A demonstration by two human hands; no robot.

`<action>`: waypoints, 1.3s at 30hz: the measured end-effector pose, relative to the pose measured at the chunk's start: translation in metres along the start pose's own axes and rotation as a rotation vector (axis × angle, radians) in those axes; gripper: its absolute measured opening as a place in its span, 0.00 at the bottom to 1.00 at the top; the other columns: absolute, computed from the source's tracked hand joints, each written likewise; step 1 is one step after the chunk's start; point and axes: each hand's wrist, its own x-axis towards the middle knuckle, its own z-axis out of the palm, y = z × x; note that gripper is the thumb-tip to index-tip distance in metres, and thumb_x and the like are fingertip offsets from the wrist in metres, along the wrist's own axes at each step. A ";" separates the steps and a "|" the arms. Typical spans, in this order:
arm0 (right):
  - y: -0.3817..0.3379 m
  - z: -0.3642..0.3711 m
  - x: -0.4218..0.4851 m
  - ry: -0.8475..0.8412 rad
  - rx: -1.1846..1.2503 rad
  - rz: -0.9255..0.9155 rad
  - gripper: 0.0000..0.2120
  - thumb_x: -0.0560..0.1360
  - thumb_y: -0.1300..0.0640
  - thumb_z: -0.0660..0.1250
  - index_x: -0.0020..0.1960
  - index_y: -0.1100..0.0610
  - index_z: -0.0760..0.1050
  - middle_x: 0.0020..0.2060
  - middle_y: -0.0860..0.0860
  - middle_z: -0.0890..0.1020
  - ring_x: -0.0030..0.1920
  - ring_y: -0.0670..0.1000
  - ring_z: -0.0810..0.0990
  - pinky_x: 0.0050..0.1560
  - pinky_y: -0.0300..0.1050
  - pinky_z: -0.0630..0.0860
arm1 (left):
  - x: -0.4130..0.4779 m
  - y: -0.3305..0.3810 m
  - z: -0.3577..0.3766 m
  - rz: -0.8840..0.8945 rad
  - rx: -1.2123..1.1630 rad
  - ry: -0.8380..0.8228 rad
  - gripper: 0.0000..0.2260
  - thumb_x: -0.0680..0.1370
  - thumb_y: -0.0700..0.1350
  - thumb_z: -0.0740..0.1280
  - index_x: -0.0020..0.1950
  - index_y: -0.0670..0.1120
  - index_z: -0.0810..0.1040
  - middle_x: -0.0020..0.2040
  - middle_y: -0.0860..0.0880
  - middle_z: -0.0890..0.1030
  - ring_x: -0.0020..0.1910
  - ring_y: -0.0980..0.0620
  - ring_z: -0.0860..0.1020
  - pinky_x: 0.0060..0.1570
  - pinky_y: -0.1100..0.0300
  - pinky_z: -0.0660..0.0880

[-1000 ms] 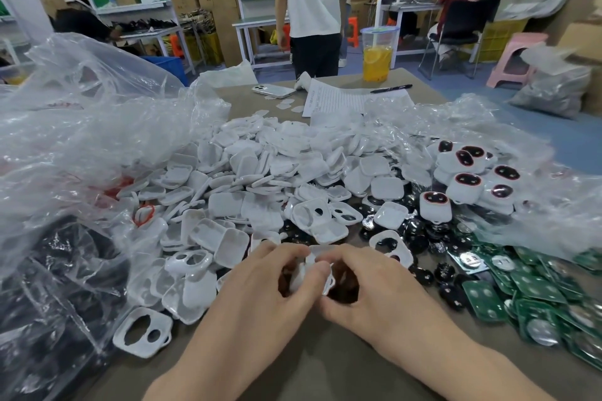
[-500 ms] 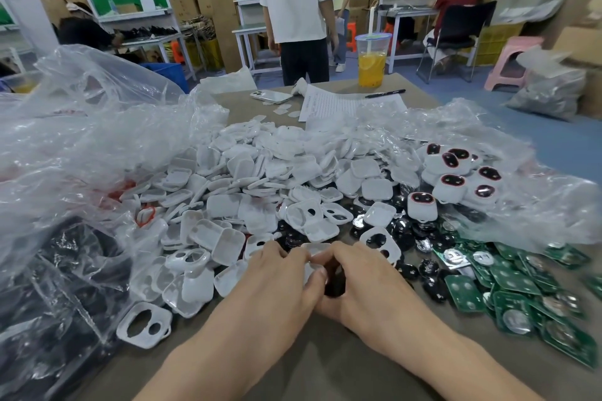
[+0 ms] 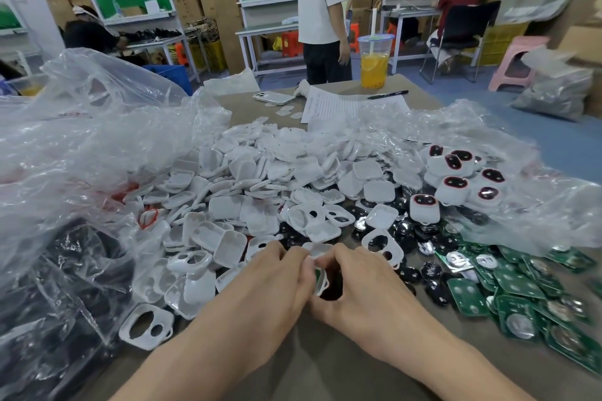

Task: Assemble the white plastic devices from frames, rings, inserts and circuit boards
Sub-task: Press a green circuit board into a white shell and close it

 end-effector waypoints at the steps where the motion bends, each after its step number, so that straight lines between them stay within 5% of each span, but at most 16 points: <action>1: 0.000 0.000 0.000 0.001 -0.027 0.009 0.18 0.71 0.35 0.67 0.56 0.40 0.70 0.41 0.35 0.70 0.51 0.43 0.69 0.49 0.38 0.61 | -0.001 0.000 -0.002 0.023 -0.002 0.038 0.22 0.81 0.55 0.44 0.65 0.51 0.72 0.58 0.52 0.75 0.55 0.51 0.74 0.49 0.62 0.67; 6: -0.002 0.000 0.000 0.020 -0.059 -0.007 0.18 0.71 0.37 0.67 0.58 0.42 0.71 0.40 0.34 0.68 0.51 0.43 0.69 0.50 0.38 0.60 | -0.008 -0.016 0.004 0.061 -0.290 0.190 0.17 0.82 0.59 0.50 0.49 0.54 0.75 0.46 0.58 0.74 0.49 0.59 0.74 0.49 0.64 0.68; 10: 0.000 -0.001 -0.002 0.015 -0.077 -0.032 0.16 0.73 0.37 0.66 0.57 0.41 0.72 0.43 0.36 0.71 0.50 0.42 0.68 0.55 0.36 0.63 | -0.010 -0.020 0.004 0.008 -0.418 0.331 0.25 0.80 0.68 0.47 0.49 0.54 0.78 0.45 0.61 0.78 0.46 0.60 0.77 0.46 0.70 0.69; 13: 0.003 -0.003 -0.004 -0.026 -0.087 -0.038 0.20 0.73 0.35 0.64 0.62 0.40 0.71 0.48 0.37 0.70 0.53 0.42 0.67 0.57 0.35 0.63 | -0.013 -0.028 0.002 -0.003 -0.392 0.423 0.22 0.79 0.67 0.47 0.52 0.59 0.78 0.48 0.64 0.79 0.49 0.61 0.78 0.48 0.71 0.69; 22: 0.011 -0.012 -0.006 -0.099 -0.051 -0.122 0.25 0.70 0.30 0.59 0.65 0.31 0.60 0.53 0.31 0.67 0.58 0.35 0.66 0.57 0.27 0.62 | -0.027 -0.046 0.007 0.123 0.111 0.411 0.14 0.79 0.55 0.61 0.49 0.49 0.82 0.44 0.55 0.79 0.44 0.50 0.77 0.48 0.56 0.73; 29: 0.012 -0.016 -0.003 -0.142 -0.099 -0.166 0.17 0.74 0.33 0.60 0.61 0.33 0.68 0.58 0.30 0.67 0.56 0.37 0.71 0.53 0.28 0.64 | -0.032 -0.044 0.005 0.107 0.066 0.392 0.14 0.77 0.57 0.63 0.52 0.52 0.83 0.51 0.58 0.80 0.51 0.52 0.77 0.53 0.55 0.70; 39: 0.014 -0.018 -0.002 -0.169 -0.079 -0.150 0.15 0.73 0.34 0.61 0.58 0.35 0.73 0.57 0.31 0.69 0.56 0.37 0.71 0.54 0.28 0.66 | -0.028 -0.042 0.005 0.344 -0.025 0.279 0.13 0.81 0.51 0.62 0.59 0.52 0.84 0.62 0.61 0.80 0.61 0.57 0.74 0.58 0.59 0.70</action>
